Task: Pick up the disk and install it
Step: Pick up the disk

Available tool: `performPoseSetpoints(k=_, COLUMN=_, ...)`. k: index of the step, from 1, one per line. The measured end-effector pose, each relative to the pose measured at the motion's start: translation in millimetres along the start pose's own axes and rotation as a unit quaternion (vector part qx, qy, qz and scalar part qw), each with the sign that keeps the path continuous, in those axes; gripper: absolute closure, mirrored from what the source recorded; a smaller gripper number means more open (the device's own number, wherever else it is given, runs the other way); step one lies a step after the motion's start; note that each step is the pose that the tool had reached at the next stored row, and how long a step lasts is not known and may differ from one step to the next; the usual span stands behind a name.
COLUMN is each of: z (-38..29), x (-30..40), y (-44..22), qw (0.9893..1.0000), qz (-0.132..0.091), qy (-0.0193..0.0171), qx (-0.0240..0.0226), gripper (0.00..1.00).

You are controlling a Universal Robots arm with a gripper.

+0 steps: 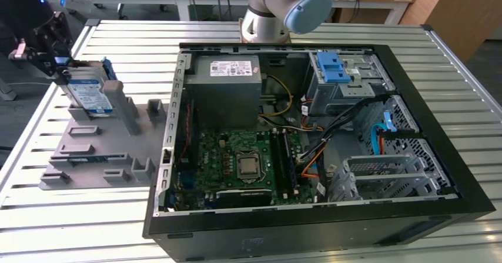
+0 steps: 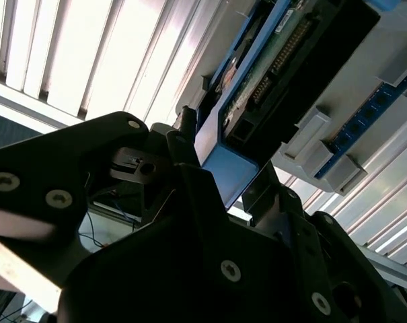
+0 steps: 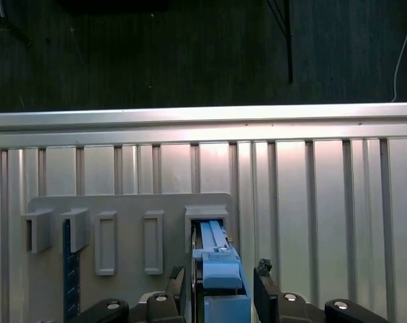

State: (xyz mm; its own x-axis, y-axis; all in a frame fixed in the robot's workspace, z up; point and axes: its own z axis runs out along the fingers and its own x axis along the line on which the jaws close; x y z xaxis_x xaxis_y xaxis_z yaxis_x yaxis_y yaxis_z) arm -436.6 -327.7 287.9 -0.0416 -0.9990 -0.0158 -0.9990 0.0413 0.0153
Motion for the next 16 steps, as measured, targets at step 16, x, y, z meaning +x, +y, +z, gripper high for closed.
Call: performPoseSetpoints(k=16, z=0.9, x=0.7, y=0.0, qw=1.0000, qz=0.000, qy=0.0006, qx=0.0001, gripper=0.56)
